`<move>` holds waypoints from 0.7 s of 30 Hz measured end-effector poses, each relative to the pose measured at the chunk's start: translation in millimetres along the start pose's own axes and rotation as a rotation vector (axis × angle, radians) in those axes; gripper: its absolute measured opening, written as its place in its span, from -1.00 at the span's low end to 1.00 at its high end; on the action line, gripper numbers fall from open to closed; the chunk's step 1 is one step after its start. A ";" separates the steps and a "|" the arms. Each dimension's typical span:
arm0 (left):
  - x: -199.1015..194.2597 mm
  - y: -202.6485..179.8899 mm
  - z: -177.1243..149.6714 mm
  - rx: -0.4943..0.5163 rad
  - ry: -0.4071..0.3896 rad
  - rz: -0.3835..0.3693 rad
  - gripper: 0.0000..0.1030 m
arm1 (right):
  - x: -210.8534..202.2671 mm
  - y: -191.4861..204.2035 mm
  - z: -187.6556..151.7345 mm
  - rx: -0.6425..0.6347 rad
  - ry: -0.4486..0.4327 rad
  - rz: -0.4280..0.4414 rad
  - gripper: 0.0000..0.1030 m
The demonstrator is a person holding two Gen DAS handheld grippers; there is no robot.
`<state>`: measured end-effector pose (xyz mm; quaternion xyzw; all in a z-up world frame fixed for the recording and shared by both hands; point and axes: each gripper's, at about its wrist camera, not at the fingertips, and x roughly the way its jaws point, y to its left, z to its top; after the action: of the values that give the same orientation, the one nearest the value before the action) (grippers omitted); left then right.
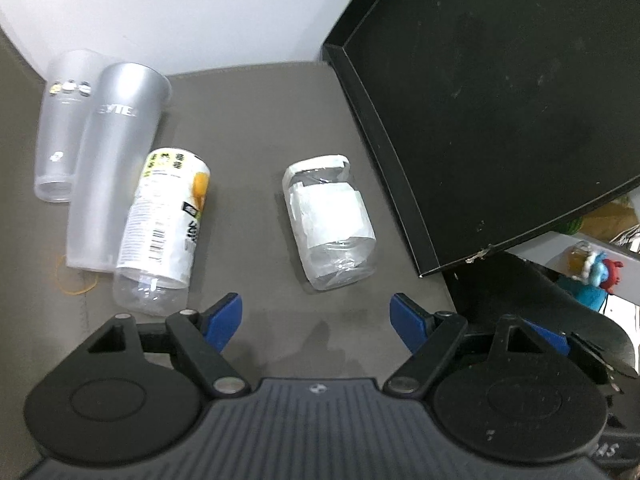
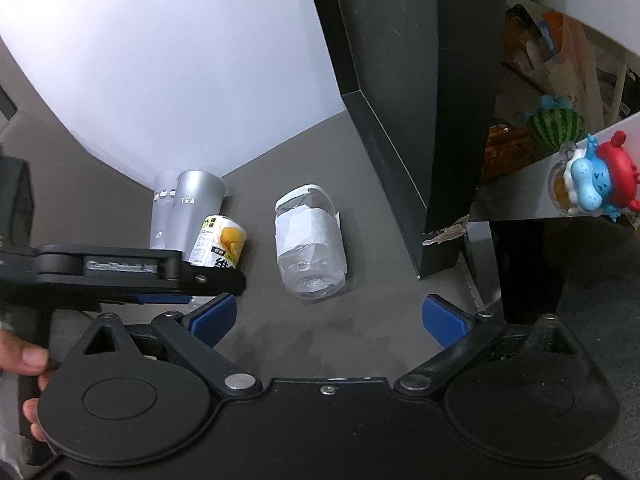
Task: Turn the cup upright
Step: 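Move the left tool toward the paper-wrapped clear cup lying on its side, then close the left tool fingers around the paper-wrapped cup's body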
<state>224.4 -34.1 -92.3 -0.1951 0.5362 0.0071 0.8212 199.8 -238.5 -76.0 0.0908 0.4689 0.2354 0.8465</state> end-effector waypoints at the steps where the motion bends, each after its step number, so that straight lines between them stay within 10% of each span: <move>1: 4.4 -0.2 2.2 -0.003 0.008 -0.004 0.55 | 0.2 -1.5 -0.3 0.006 -0.001 0.002 0.95; 21: 75.4 9.7 38.1 -0.081 0.122 -0.044 0.56 | 8.5 -18.4 -2.4 0.039 0.023 0.001 0.87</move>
<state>287.7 -27.5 -148.7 -0.2402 0.5799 -0.0012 0.7785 207.3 -250.6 -90.6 0.1047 0.4830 0.2275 0.8390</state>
